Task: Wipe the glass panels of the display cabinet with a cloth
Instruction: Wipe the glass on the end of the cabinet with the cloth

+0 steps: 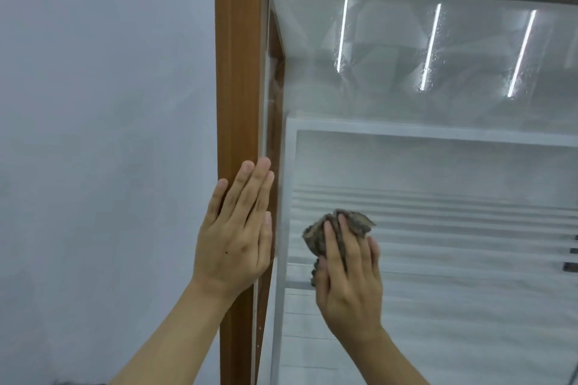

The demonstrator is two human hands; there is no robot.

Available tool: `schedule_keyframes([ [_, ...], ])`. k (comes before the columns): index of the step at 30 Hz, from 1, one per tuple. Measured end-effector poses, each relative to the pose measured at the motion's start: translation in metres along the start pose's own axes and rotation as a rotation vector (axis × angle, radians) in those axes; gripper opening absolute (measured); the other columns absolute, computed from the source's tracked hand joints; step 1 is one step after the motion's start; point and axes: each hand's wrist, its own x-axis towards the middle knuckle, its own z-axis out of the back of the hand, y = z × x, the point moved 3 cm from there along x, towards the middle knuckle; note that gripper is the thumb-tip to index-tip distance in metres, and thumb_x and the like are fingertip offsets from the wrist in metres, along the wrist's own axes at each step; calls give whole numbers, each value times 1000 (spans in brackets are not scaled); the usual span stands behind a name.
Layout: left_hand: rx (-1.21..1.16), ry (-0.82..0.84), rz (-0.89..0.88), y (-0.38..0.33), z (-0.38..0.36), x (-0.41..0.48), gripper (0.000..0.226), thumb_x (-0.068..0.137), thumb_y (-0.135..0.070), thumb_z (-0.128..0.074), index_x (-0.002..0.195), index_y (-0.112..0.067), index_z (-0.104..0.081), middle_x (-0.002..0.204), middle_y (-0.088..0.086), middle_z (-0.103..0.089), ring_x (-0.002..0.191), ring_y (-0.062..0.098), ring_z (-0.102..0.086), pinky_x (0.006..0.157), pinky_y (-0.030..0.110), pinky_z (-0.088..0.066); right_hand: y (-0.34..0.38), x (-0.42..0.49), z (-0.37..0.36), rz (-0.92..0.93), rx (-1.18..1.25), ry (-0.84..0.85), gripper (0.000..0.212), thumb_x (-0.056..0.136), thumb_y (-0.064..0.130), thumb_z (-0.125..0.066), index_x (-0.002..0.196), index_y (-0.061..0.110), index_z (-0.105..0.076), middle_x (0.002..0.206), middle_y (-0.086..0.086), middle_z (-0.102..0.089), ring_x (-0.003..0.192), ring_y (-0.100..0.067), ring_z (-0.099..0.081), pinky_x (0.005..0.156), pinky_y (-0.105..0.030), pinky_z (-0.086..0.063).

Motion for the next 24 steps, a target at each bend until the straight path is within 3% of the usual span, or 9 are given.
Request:
schedule_keyframes([
  [4, -67, -32, 9, 14, 2, -2, 52, 108, -20, -25, 156, -2, -19, 165, 14, -20, 155, 26, -14, 127, 41, -12, -6, 81, 12, -160, 57, -166, 46, 105, 18, -40, 147, 2, -43, 154, -22, -40, 145, -35, -34, 116, -55, -33],
  [7, -86, -58, 29, 15, 1, -2, 50, 108, -19, -25, 155, -1, -22, 163, 14, -23, 155, 25, -16, 127, 42, -13, 9, 147, 10, -192, 96, -223, 47, 105, 19, -37, 147, 1, -45, 154, -20, -41, 147, -33, -30, 118, -52, -31],
  [14, -66, -90, 44, 16, 1, -4, 51, 107, -19, -26, 155, -3, -23, 163, 12, -27, 155, 22, -17, 127, 44, -9, 33, 30, -9, 96, 15, 73, 52, 105, 21, -40, 154, 7, -32, 164, -14, -22, 152, -32, -24, 125, -47, -18],
  [16, -51, -88, 56, 16, 1, -5, 51, 107, -20, -25, 156, -4, -22, 163, 11, -26, 155, 22, -17, 127, 45, -8, 27, 59, -5, 38, 23, 23, 52, 105, 22, -39, 154, 7, -28, 163, -15, -20, 151, -33, -24, 124, -48, -19],
  [20, -55, -70, 61, 18, 0, -6, 52, 106, -21, -27, 156, -6, -24, 164, 9, -26, 155, 22, -17, 126, 46, -8, 19, 169, 7, -150, 82, -163, 50, 101, 16, -46, 149, 3, -42, 157, -20, -37, 148, -36, -30, 121, -51, -26],
  [24, -81, -85, 57, 18, 1, -5, 52, 105, -18, -29, 155, -4, -26, 163, 10, -27, 155, 22, -19, 127, 46, -9, 36, 124, -4, 40, 74, -24, 53, 101, 17, -48, 152, 4, -39, 161, -17, -30, 151, -35, -24, 124, -49, -19],
])
